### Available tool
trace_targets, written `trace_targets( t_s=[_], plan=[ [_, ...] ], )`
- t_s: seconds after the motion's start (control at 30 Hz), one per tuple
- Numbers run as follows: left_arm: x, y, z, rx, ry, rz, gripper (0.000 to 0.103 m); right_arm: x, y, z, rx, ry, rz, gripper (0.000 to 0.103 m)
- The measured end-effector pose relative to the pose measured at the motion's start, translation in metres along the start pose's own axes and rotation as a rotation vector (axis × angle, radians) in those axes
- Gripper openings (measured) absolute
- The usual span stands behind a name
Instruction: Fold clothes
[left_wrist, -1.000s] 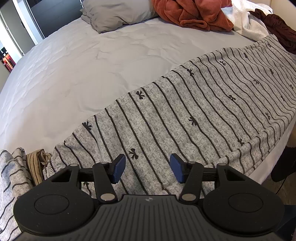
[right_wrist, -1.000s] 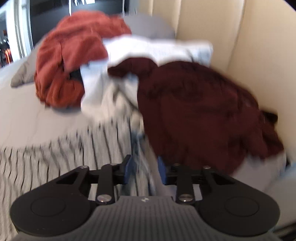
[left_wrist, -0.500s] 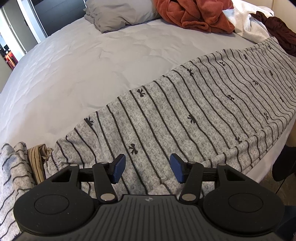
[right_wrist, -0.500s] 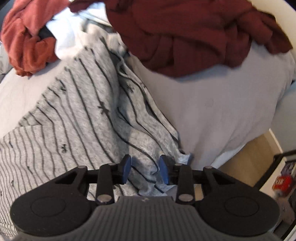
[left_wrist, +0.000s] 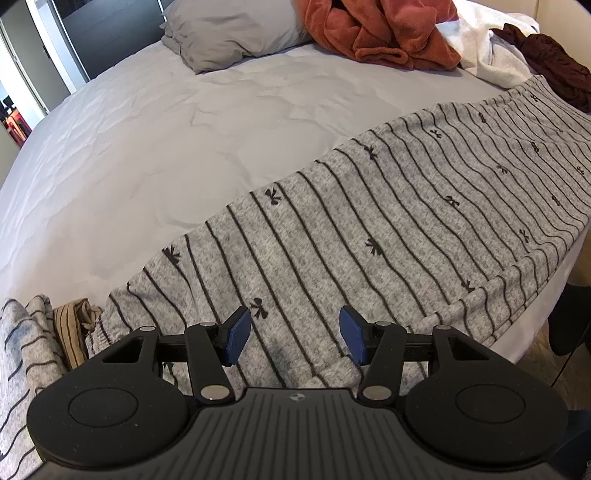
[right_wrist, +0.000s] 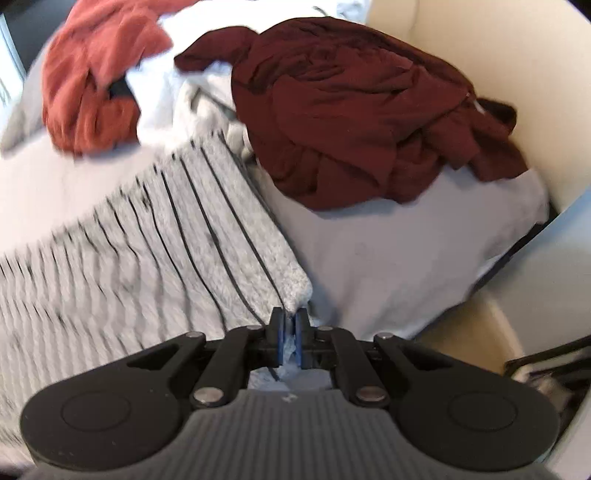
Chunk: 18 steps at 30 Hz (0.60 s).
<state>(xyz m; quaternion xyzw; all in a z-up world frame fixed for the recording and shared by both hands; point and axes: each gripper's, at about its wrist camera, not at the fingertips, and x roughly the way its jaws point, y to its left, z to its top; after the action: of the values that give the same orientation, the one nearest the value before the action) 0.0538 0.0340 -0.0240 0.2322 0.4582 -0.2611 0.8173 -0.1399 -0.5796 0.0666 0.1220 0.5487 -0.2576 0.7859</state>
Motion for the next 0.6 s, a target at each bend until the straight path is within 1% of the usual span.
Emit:
trace_targets(
  t_s=[0.03,0.1,0.2,0.23,0.27,0.3,0.37,0.43,0.47,0.53,0.6],
  plan=[
    [0.000,-0.001,0.001,0.005,-0.001,-0.002,0.051,0.005,-0.004,-0.001,-0.009,0.010,-0.013,0.007],
    [0.000,-0.004,0.003,0.016,-0.005,-0.007,0.051,0.019,-0.015,-0.005,0.025,0.025,0.000,0.007],
    [-0.001,-0.007,0.005,0.027,-0.011,-0.012,0.051,0.040,-0.022,-0.006,0.037,0.018,0.014,0.008],
    [-0.002,-0.007,0.005,0.027,-0.014,-0.012,0.051,0.043,-0.022,-0.006,0.025,0.024,0.006,0.008],
    [-0.004,-0.007,0.005,0.026,-0.019,-0.011,0.051,0.046,-0.021,-0.006,0.011,0.031,-0.004,0.012],
    [-0.005,-0.007,0.004,0.022,-0.023,-0.010,0.051,0.045,-0.020,-0.006,-0.004,0.033,-0.027,0.027],
    [-0.008,-0.005,0.003,0.012,-0.029,-0.007,0.051,0.036,-0.017,-0.005,-0.056,0.015,-0.091,0.047],
    [-0.008,-0.004,0.002,0.004,-0.026,0.001,0.051,0.024,-0.013,-0.002,-0.100,-0.033,-0.143,0.047],
    [-0.007,-0.003,0.002,0.002,-0.023,0.006,0.051,0.016,-0.013,0.000,-0.096,-0.066,-0.141,0.047],
    [-0.010,-0.003,0.001,0.000,-0.023,0.014,0.051,0.007,-0.009,0.005,-0.075,-0.118,-0.089,0.047],
    [-0.012,-0.001,0.001,-0.009,-0.028,0.019,0.051,0.000,0.004,0.010,-0.096,-0.152,-0.021,0.046]
  ],
)
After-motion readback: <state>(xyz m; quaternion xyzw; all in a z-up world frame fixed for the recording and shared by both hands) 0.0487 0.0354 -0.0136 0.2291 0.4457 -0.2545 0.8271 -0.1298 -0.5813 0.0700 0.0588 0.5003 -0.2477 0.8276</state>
